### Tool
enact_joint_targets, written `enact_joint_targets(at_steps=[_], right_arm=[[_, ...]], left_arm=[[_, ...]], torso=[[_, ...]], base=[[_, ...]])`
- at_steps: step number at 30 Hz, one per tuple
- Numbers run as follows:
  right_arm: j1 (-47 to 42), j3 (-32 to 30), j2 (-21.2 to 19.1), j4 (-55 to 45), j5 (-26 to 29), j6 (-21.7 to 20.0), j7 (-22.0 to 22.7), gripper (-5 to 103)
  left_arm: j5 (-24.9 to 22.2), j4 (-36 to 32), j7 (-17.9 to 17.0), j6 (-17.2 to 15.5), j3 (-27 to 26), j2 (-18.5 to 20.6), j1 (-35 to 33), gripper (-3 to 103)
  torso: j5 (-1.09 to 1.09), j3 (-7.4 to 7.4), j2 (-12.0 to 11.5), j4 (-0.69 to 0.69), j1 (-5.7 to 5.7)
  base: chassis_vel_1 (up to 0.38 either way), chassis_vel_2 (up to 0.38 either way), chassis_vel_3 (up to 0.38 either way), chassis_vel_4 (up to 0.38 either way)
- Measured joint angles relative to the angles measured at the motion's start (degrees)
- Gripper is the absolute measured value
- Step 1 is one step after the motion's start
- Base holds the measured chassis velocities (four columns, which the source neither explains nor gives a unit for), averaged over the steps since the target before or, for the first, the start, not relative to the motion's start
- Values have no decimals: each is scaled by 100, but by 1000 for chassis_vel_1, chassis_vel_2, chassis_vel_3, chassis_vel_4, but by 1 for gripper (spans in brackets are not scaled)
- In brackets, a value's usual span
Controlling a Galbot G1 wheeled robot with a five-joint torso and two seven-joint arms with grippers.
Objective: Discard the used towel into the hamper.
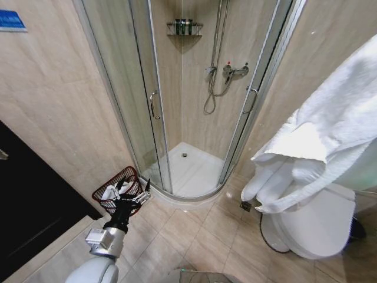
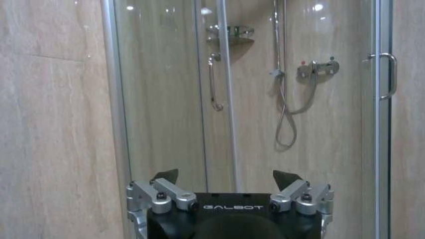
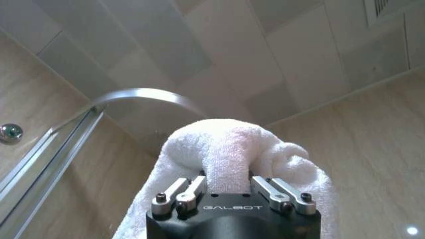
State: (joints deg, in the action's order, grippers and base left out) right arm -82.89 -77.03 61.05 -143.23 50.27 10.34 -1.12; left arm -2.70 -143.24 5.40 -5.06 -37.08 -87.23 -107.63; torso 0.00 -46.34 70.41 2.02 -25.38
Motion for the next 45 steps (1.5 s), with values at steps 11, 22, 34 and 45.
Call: enact_joint_targets(at_steps=[11, 22, 34, 45], right_arm=[[-11, 180, 97, 0, -191, 103, -122, 20], [-20, 145, 96, 0, -192, 109, -147, 20], [-25, 109, 80, -1, -180, 109, -146, 20], [-20, 112, 51, -1, -171, 99, -142, 20]], left_arm=[[0, 0, 0, 0, 0, 0, 0, 93], [0, 0, 0, 0, 0, 0, 0, 93], [0, 0, 0, 0, 0, 0, 0, 93], [0, 0, 0, 0, 0, 0, 0, 93]], torso=[[0, 13, -23, 0, 9], [0, 28, -51, 0, 22], [0, 36, -67, 0, 30], [0, 9, -16, 0, 6]], base=[[0, 0, 0, 0], [41, 45, 41, 46], [97, 91, 99, 96], [129, 122, 119, 129]])
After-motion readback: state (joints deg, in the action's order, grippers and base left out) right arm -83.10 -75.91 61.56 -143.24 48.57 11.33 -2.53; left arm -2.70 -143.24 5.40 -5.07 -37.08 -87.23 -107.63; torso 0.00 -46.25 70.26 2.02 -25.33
